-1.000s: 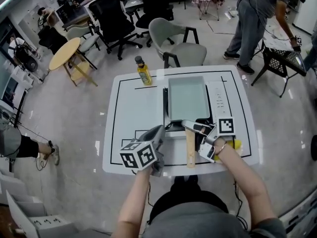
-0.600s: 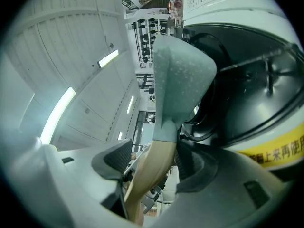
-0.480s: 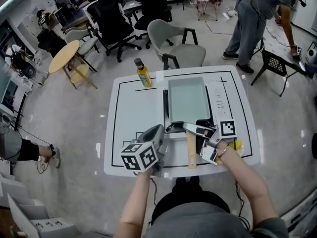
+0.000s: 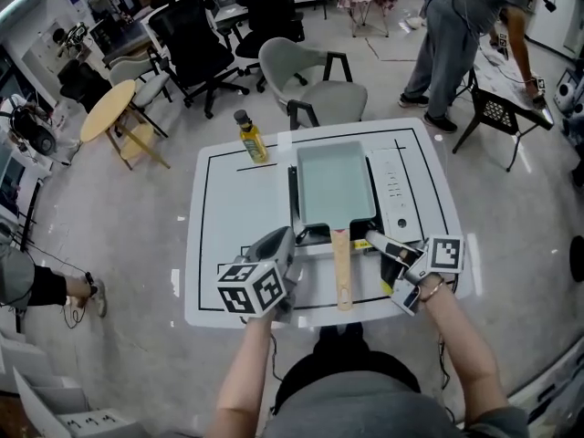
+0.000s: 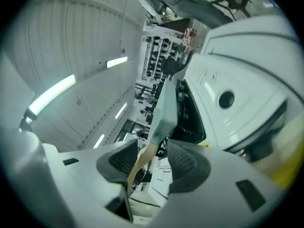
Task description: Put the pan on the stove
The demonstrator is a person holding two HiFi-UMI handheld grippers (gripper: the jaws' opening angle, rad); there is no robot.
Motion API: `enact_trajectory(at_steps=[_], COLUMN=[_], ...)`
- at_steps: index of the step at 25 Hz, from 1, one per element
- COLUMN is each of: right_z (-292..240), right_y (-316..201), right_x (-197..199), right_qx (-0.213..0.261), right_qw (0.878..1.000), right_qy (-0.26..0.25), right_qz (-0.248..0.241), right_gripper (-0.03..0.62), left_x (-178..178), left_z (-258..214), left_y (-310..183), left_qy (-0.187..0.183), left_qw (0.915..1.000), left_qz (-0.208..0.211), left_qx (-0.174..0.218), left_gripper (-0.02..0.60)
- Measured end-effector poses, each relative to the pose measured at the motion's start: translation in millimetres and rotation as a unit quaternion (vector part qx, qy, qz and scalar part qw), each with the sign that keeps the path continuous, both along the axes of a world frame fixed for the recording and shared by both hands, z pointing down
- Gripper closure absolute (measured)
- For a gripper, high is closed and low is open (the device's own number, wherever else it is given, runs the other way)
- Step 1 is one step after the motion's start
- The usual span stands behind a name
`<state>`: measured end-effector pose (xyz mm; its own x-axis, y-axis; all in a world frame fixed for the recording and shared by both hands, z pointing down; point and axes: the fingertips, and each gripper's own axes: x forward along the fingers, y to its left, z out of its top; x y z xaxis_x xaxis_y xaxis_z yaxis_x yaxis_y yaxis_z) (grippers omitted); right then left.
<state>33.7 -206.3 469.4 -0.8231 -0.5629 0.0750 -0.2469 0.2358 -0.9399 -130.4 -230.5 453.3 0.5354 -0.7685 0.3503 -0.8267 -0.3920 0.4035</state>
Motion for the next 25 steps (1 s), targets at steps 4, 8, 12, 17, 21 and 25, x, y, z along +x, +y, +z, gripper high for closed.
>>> enact_trajectory(at_steps=[4, 8, 12, 17, 21, 25], right_z=[-22, -29, -41, -58, -69, -70], right_y=[-6, -5, -2, 4, 7, 8], right_x=[30, 53, 62, 66, 63, 60], right_qx=[0.059, 0.102, 0.144, 0.196, 0.228, 0.248], right_qw=[0.993, 0.971, 0.948, 0.914, 0.895, 0.880], right_qy=[0.083, 0.187, 0.248, 0.316, 0.345, 0.372], right_qz=[0.065, 0.112, 0.138, 0.159, 0.163, 0.161], right_gripper=[0.474, 0.528, 0.576, 0.591, 0.591, 0.591], left_x=[3, 7, 8, 7, 7, 7], left_z=[-1, 1, -2, -9, -13, -16], left_y=[-3, -4, -5, -5, -4, -3], left_qy=[-0.019, -0.015, -0.023, -0.039, -0.044, -0.051], left_qw=[0.9998, 0.9999, 0.9997, 0.9988, 0.9984, 0.9977], left_qz=[-0.004, -0.004, -0.008, -0.010, -0.013, -0.014], left_qx=[0.008, 0.005, 0.011, 0.026, 0.033, 0.041], left_gripper=[0.575, 0.575, 0.575, 0.575, 0.575, 0.575])
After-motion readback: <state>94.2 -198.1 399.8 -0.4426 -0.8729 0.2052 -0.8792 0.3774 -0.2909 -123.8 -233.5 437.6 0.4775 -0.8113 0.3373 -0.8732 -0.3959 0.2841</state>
